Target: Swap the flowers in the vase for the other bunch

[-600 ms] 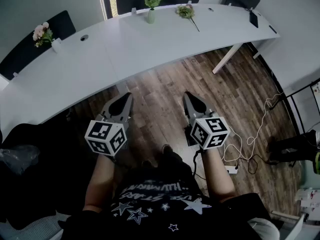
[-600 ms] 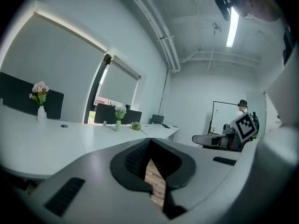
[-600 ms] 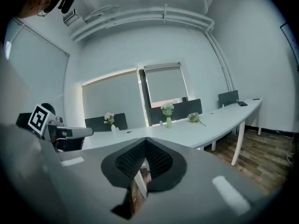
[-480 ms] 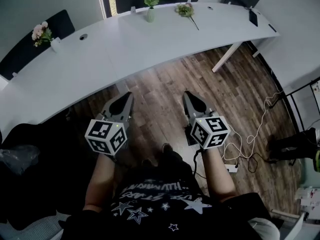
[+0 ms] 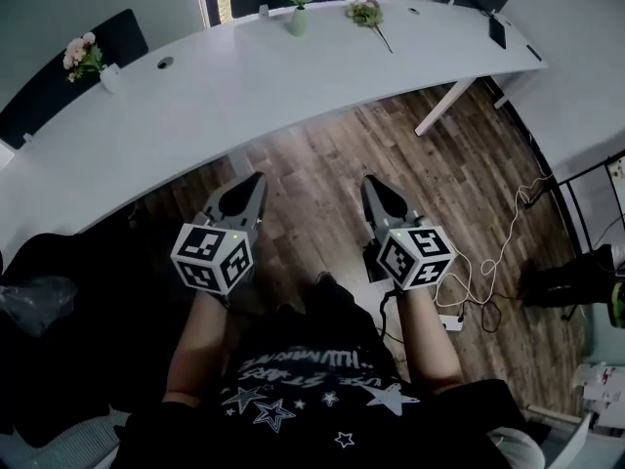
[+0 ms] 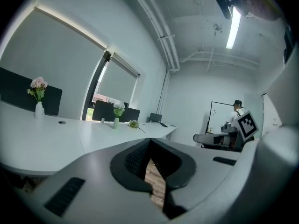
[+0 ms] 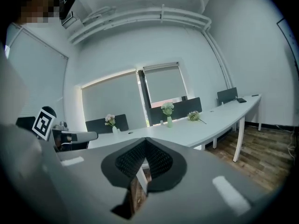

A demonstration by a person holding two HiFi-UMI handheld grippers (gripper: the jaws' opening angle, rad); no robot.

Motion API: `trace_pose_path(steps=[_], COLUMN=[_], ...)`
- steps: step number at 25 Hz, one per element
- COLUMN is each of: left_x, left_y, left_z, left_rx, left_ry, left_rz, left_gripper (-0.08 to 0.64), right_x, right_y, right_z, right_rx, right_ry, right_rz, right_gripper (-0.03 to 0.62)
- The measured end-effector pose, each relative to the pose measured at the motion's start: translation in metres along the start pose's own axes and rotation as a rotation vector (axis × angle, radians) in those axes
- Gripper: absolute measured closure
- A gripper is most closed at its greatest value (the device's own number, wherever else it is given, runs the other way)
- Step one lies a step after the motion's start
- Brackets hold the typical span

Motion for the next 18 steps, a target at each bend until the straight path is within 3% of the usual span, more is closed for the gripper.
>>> trace_pose_path(steps=[10, 15, 18], left_x=[-0.011, -0.007, -0.007], left_y=[-0.036, -0.069, -0.097], left_z=[0.002, -0.002, -0.001], left_rx=[-0.031, 0.004, 0.056], left_ry=[-0.011, -0.002, -0.014], left_rz=[-0.042, -0.024, -0.057], left_gripper=[0.552, 0.552, 0.552], right_x=[-0.013, -0.019, -0.015], right_y=[0.005, -0.021, -0.040], right_z=[0.035, 0.071, 0.101], right_rx=[-0.038, -0.019, 0.015], right_ry=[-0.010, -0.039, -0.036], right_rz=[0.034, 0.033, 0.039], right_gripper=[0.591, 0.591, 0.591])
Point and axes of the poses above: the fingertips, and each gripper's own axes: y backward along the fingers, z to its right, x out of its top, the point moved 9 cm from there along y, backward along the fingers, and after that the axes turned 14 degrees about y, right-handed, at the moved point
